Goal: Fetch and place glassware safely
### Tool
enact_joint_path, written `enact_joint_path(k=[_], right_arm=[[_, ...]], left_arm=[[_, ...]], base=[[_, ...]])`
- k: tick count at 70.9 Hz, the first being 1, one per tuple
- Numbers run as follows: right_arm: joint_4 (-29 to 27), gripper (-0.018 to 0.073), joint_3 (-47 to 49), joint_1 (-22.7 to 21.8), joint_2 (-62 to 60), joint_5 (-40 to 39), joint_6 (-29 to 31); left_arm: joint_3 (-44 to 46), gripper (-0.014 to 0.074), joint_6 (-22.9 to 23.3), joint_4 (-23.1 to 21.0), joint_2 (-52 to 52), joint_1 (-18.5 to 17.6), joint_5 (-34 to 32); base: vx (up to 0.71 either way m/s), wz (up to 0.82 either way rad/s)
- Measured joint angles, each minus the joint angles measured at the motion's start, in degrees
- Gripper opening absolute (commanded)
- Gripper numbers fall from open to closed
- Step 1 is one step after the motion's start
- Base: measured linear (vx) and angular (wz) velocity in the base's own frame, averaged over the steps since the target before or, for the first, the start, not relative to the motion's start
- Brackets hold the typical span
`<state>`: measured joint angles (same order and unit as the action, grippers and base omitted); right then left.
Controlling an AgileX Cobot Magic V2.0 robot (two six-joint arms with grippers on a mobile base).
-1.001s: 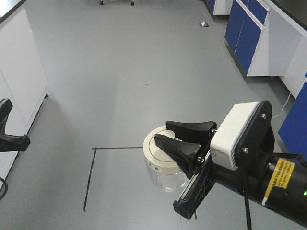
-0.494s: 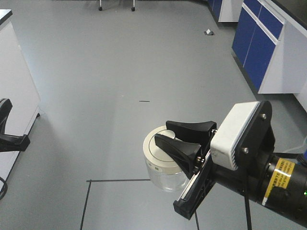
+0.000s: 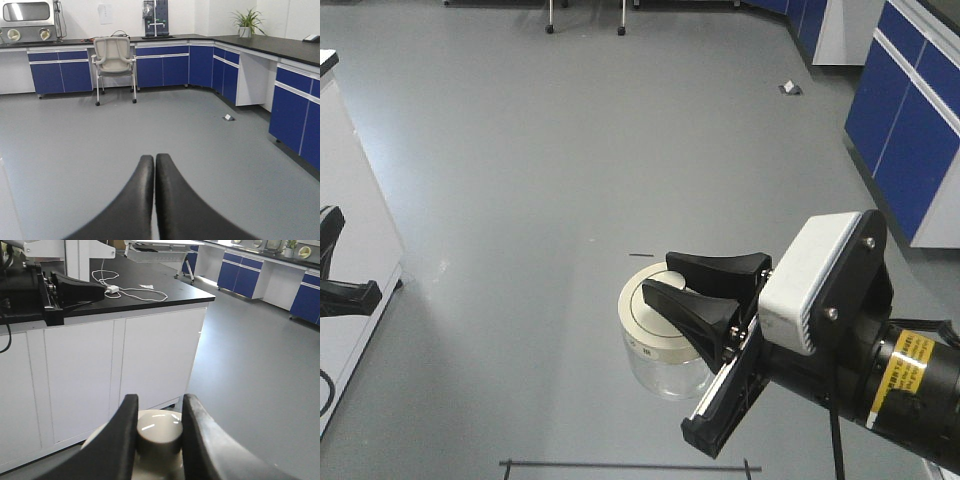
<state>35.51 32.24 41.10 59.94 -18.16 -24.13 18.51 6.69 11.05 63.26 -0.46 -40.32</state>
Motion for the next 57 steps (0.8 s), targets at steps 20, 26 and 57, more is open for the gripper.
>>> enact_joint_path(k=[20, 26, 57], right_arm=[[0.0, -0.0001, 0.0, 0.0, 0.0, 0.0, 0.0], [0.0, -0.0001, 0.0, 0.0, 0.0, 0.0, 0.0], [0.0, -0.0001, 0.0, 0.0, 0.0, 0.0, 0.0]], left_arm=[[0.0, -0.0007, 0.0, 0.0, 0.0, 0.0, 0.0], [0.0, -0.0007, 0.0, 0.0, 0.0, 0.0, 0.0], [0.0, -0.0007, 0.0, 0.0, 0.0, 0.0, 0.0]], base=[[0.49, 0.04], [0.50, 0.01], [0.53, -0.03]])
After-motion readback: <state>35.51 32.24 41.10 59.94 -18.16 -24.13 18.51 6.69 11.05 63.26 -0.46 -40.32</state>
